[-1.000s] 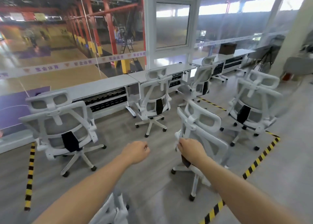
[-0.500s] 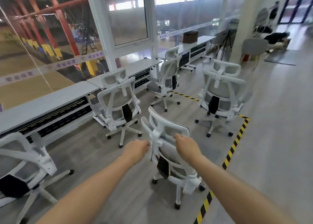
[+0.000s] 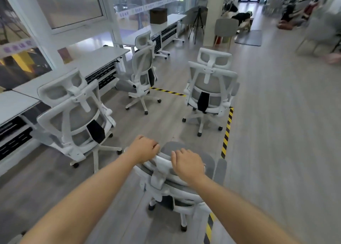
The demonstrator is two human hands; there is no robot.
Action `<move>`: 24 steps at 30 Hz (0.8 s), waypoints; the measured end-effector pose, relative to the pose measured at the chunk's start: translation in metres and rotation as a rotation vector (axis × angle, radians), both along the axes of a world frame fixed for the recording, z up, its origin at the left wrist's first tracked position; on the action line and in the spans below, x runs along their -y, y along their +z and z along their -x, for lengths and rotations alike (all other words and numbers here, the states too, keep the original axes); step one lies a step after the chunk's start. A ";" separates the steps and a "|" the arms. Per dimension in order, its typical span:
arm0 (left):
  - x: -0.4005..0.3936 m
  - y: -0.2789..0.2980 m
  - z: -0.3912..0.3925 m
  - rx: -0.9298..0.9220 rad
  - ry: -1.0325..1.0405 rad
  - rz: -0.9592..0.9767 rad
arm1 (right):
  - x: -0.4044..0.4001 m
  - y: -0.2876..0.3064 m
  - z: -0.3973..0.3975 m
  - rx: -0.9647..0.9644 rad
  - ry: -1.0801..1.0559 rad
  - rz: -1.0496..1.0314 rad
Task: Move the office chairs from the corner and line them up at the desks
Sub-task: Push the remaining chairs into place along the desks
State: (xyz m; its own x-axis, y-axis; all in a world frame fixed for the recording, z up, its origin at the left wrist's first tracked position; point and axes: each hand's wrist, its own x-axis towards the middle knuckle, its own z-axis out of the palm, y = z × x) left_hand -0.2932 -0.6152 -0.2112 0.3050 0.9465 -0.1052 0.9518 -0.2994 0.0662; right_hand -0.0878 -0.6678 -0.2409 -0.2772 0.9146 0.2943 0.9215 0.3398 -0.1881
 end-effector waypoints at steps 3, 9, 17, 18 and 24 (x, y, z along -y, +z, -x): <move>-0.029 0.004 0.001 -0.092 -0.020 0.102 | -0.015 -0.005 -0.003 -0.001 -0.022 -0.089; -0.064 0.001 0.000 -0.105 -0.031 0.096 | -0.058 -0.009 -0.008 -0.033 0.010 -0.158; -0.102 -0.001 -0.015 -0.084 0.086 0.088 | -0.141 -0.010 -0.035 -0.067 0.162 -0.198; -0.106 -0.001 -0.018 -0.085 0.120 0.091 | -0.154 -0.010 -0.038 -0.076 0.200 -0.209; -0.122 0.009 -0.040 -0.058 0.339 0.043 | -0.227 -0.005 -0.054 -0.065 0.388 -0.168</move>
